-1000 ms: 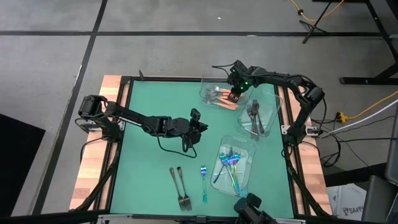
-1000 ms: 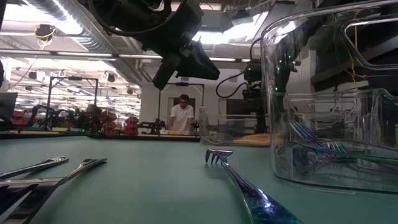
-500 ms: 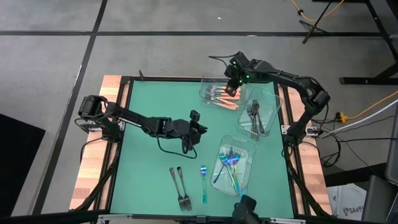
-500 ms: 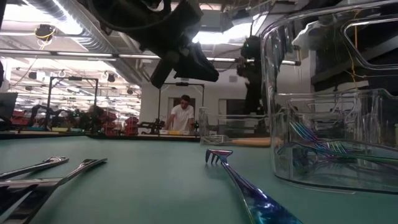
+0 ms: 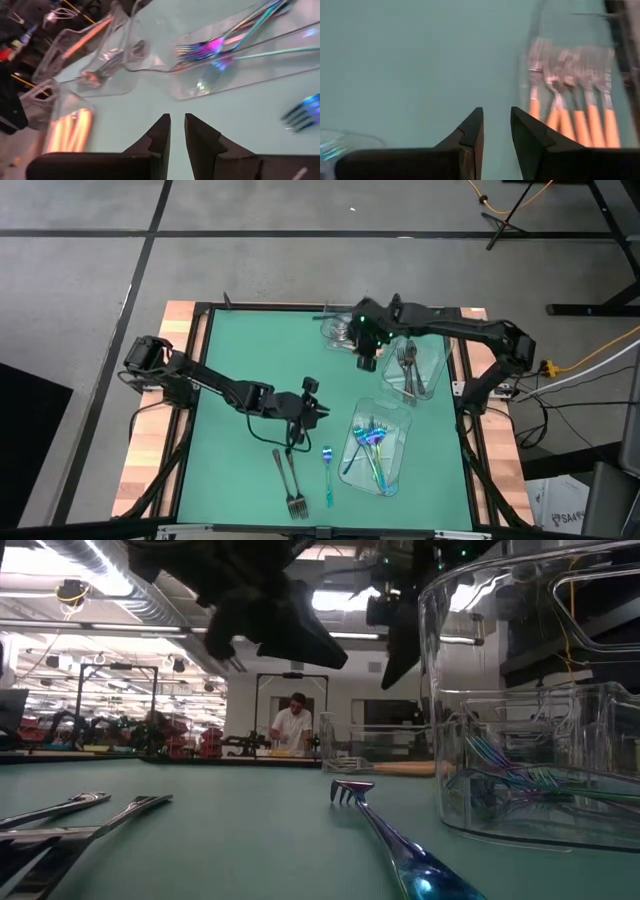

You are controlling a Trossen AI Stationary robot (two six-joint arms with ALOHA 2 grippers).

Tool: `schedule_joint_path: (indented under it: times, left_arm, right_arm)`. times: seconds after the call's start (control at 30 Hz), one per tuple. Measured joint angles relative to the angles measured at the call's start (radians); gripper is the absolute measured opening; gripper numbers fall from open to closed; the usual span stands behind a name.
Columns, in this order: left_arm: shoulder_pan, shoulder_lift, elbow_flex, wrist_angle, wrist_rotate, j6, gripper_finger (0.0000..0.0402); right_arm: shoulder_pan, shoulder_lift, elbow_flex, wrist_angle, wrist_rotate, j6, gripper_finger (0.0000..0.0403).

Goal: Sort silverware by color (type)
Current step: Put the black fork into the center transparent bin

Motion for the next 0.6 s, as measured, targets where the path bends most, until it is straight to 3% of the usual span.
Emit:
schedule_joint_path:
  times: [0.3,0.6]
  left_arm:
    - [-0.045,-0.022,0.001,-0.137,0.049,-0.297,0.0050]
    - [-0.048,-0.023,0.001,-0.290,0.362,-0.557,0.0050]
  right_arm:
    - [0.180,-0.001,-0.008,0.023,0.034,0.023,0.0085]
    - [0.290,-0.001,-0.008,0.030,0.035,0.026,0.0085]
